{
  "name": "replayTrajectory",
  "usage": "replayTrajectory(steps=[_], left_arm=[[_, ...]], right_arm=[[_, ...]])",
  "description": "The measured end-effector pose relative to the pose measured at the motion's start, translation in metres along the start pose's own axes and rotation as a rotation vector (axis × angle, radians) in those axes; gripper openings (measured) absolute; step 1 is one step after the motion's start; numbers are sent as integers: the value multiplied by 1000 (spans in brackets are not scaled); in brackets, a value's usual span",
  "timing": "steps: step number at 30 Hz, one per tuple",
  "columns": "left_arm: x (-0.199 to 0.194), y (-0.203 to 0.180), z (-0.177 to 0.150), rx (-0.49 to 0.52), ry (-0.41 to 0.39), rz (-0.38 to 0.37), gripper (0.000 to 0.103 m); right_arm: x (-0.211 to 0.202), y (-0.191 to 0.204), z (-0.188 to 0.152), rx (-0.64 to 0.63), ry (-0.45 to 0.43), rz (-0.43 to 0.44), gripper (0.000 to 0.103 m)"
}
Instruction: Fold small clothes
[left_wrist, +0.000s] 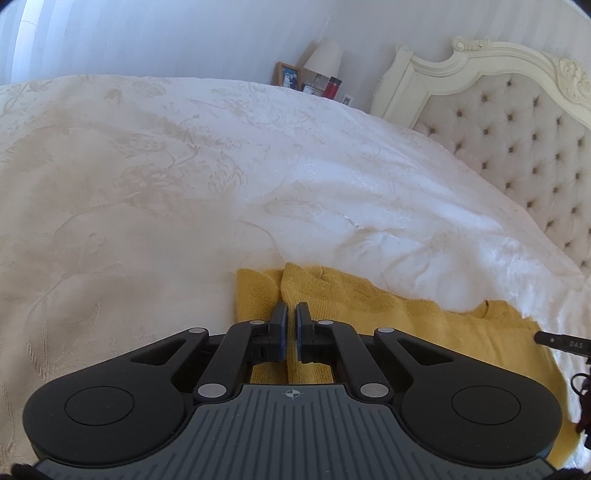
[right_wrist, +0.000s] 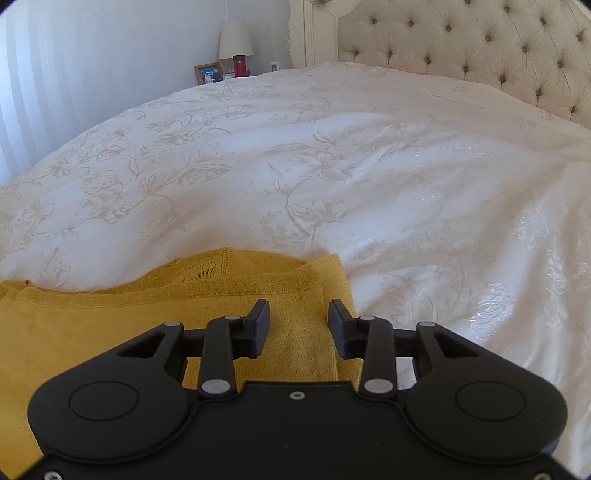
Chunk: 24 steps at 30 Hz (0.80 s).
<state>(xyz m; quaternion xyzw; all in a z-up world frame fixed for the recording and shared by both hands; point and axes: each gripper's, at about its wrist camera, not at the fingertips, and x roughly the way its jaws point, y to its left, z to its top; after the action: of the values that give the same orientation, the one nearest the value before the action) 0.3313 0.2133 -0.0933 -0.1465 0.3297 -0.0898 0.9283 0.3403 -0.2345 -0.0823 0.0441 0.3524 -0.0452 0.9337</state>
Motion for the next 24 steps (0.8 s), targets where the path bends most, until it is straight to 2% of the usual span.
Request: replayTrajectory(steps=[4,5,6,7,11,16,20,24], left_arm=[[0,0,-1,9,-1,-5,5],[-1,0,-1,10,-5,-7,5],[-2,0,-1,7,-13,-7,5],[-4,0,-1,2,-20,-7,5],[-17,-1,0,-13,-82,-8,4],[-34,-4,3,-17,-167,-1,4],[-23,-8,3,21,-158,30,4],[-14,1,-1,-14,-120,58,4]], right_arm=[[10,-6,2,26,8,10,47],[10,-8,2,31,9,20,43],[10,-8,1,31,6,22,22],[7,-7,0,22,-6,25,11],[-12,5,-5,-37,-83,48,9],[-22,4,12,-9,-174,25,8],[3,-3,26,3,-131,-15,8],[33,-6,22,-6,-68,-65,7]])
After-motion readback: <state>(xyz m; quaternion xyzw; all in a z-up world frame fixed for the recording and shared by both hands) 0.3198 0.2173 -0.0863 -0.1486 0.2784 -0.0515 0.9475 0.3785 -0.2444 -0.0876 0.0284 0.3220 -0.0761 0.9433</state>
